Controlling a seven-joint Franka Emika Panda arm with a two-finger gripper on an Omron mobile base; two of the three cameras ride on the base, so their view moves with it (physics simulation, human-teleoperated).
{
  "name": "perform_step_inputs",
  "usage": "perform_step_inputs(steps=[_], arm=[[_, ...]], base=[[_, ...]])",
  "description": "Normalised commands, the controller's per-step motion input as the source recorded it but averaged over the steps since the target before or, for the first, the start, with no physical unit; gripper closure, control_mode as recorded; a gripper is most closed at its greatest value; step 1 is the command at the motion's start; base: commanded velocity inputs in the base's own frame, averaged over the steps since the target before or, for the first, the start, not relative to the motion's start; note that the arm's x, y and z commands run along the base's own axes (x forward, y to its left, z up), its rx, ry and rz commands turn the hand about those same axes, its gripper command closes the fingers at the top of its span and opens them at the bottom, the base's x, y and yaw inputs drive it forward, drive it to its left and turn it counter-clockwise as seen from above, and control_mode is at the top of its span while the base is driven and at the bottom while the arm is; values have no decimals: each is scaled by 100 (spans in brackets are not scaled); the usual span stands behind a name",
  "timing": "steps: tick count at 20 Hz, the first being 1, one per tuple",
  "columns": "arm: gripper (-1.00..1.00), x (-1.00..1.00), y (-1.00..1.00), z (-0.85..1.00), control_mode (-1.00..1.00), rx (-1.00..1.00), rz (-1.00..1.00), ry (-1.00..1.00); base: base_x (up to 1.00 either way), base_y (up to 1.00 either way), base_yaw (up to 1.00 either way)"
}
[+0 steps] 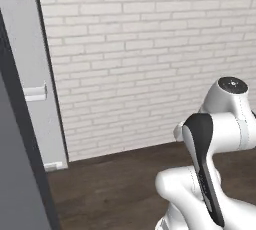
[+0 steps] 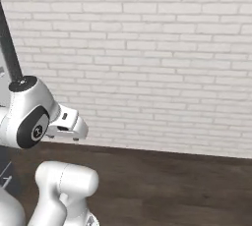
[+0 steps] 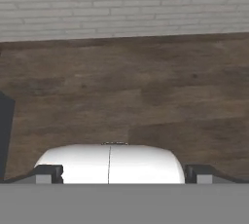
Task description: Place one avocado and one chicken drumstick in each tupperware on the nearby counter, to pack two identical lunches.
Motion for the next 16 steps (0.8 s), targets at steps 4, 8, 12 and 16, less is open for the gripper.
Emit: perform_step_inputs(steps=[4, 8, 12, 16], arm=[[-100, 0, 0, 0, 100, 0, 0, 0], [-100, 0, 0, 0, 100, 0, 0, 0], [-100, 0, 0, 0, 100, 0, 0, 0], [-100, 0, 0, 0, 100, 0, 0, 0]], base=[[100, 0, 13], [100, 0, 14], [89, -9, 41], [71, -10, 74]])
